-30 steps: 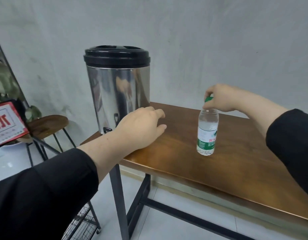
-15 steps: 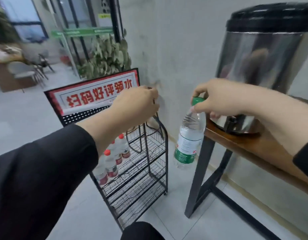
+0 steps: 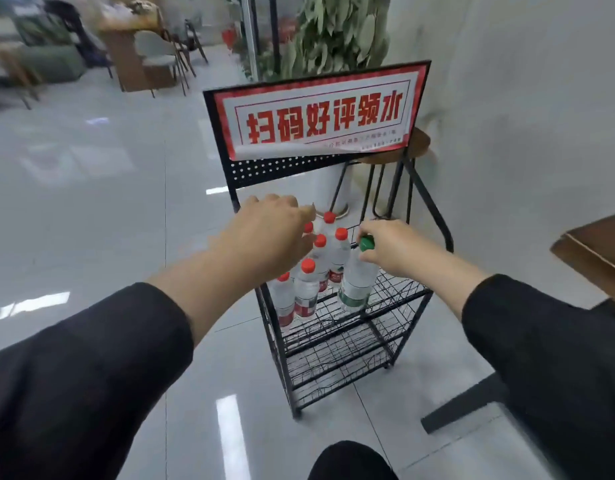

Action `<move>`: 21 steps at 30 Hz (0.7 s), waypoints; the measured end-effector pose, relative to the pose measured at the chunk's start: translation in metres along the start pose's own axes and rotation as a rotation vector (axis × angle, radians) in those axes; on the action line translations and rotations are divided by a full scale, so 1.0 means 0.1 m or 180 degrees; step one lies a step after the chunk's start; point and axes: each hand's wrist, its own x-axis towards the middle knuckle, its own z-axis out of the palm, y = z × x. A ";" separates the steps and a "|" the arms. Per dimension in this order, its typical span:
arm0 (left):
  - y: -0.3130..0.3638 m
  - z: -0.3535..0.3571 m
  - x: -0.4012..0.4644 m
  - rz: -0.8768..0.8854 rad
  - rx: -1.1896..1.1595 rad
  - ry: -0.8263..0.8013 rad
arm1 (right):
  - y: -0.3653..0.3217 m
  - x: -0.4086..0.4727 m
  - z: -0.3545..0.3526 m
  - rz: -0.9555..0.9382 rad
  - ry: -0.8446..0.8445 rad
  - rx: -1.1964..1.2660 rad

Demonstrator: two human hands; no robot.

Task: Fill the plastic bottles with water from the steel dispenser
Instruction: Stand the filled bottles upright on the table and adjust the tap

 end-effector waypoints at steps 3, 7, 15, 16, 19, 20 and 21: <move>-0.11 0.22 0.03 0.0026 -0.0005 -0.0052 | -0.04 0.32 0.36 -0.0095 -0.0112 -0.0088; -0.22 0.45 0.07 0.0204 -0.0028 -0.0074 | -0.06 0.62 0.68 -0.0218 -0.0297 -0.0109; -0.31 0.70 0.14 0.0325 -0.0234 0.0081 | 0.03 0.92 0.99 -0.0313 -0.0471 -0.0043; -0.31 0.72 0.14 0.0351 -0.0253 0.0077 | 0.04 0.95 1.04 -0.0305 -0.0508 -0.0044; -0.35 0.79 0.15 0.0347 -0.0312 0.0053 | 0.09 1.04 1.15 -0.0281 -0.0543 -0.0027; -0.37 0.82 0.15 0.0340 -0.0320 0.0041 | 0.11 1.07 1.17 -0.0277 -0.0552 -0.0035; -0.38 0.86 0.16 0.0322 -0.0313 0.0011 | 0.12 1.10 1.18 -0.0286 -0.0565 -0.0050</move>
